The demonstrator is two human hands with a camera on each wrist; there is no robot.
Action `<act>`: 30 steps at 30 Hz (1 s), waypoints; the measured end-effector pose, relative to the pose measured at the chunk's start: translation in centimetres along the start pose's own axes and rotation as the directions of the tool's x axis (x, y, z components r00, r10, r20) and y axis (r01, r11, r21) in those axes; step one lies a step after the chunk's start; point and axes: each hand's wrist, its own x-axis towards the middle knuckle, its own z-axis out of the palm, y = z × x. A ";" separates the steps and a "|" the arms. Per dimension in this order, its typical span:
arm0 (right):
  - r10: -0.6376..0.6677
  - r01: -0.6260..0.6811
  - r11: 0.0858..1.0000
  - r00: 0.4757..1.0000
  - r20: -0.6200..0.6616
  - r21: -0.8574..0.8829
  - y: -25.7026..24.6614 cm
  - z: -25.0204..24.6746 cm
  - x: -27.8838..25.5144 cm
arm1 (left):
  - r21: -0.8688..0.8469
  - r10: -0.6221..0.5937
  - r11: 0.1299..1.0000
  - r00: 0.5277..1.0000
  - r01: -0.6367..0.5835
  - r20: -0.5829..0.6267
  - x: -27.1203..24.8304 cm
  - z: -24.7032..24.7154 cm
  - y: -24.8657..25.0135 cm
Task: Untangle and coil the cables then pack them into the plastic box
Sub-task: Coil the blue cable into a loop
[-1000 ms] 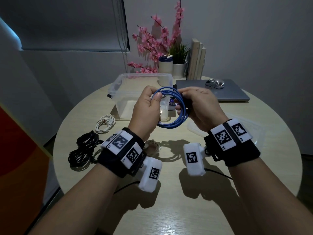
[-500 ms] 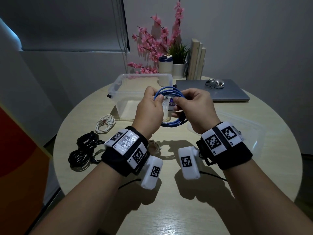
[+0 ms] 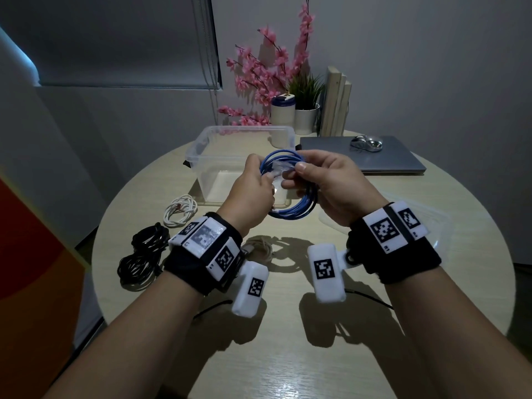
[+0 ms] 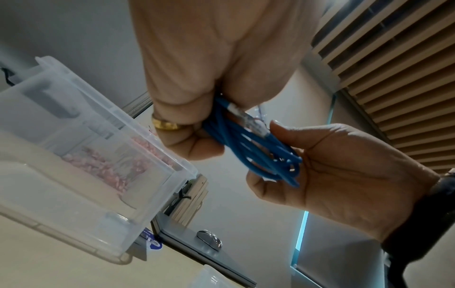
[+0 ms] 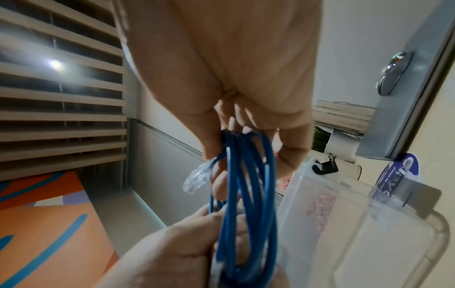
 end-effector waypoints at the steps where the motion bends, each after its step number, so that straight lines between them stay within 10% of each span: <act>1: -0.007 0.007 1.000 1.000 0.015 0.006 0.0 0.0 -0.1 | -0.011 0.000 1.000 1.000 0.000 0.013 0.0 0.0 -0.1; 9: -0.015 -0.026 0.971 0.985 0.170 0.238 -0.4 -0.2 -1.0 | -0.031 0.014 0.999 0.999 -0.013 0.037 0.1 0.3 -0.4; 17: -0.240 0.172 0.904 0.962 -0.133 -0.391 0.6 0.4 0.0 | 0.136 0.096 0.986 0.995 -0.097 0.016 -0.7 0.7 -0.1; 22: -0.350 0.256 0.742 0.936 -0.032 -0.620 0.4 0.0 0.2 | 0.208 0.080 0.975 0.997 -0.073 -0.023 -0.4 0.8 -0.4; 30: -0.391 0.360 0.899 0.916 -0.086 -0.250 -0.5 0.0 -0.5 | 0.239 0.037 0.971 0.996 -0.016 -0.085 0.1 0.2 -1.0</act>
